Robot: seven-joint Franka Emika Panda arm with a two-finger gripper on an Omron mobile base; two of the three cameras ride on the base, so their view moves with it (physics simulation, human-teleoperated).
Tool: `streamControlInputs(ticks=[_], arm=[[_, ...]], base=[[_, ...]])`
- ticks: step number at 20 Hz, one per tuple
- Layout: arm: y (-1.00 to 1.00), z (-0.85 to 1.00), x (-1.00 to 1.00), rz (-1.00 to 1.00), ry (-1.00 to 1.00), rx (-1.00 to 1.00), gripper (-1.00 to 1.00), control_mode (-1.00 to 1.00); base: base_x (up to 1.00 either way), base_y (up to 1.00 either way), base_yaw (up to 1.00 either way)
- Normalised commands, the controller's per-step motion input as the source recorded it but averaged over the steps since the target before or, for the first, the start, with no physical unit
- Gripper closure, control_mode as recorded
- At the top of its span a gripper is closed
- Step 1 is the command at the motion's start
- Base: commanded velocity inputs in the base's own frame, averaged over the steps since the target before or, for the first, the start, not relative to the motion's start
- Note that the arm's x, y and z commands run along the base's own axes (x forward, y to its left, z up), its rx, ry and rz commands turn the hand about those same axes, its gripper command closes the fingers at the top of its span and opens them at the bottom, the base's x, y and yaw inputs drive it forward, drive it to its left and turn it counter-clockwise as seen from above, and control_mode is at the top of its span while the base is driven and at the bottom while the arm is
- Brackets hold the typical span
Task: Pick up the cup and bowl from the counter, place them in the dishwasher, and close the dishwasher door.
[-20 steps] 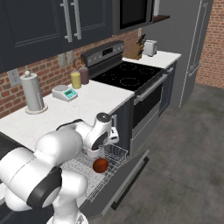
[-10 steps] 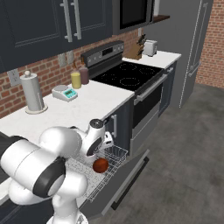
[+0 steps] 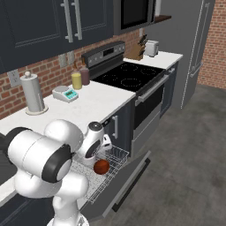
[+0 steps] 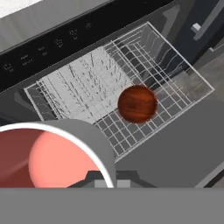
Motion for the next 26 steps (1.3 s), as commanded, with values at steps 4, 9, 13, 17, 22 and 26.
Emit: streamControlInputs(ticks=[4,9,13,17,22,26], arm=[[0.04,-0.34,0.00,0.01,0.00,0.00,1.00,-1.00],[0.00,-0.40,0.00,0.04,-0.04,0.02,1.00,-1.00],[0.00,-0.37,0.00,0.05,-0.03,0.04,1.00,-1.00],[0.00,-0.25,0.00,0.04,-0.01,0.06,1.00,-1.00],[0.00,-0.14,0.00,0.06,-0.01,0.07,1.00,-1.00],[0.00,-0.06,0.00,0.07,0.00,0.07,1.00,-1.00]], base=[[0.00,0.00,0.00],[0.00,0.00,0.00],[0.00,0.00,0.00],[0.00,0.00,0.00],[0.00,0.00,0.00],[0.00,0.00,0.00]])
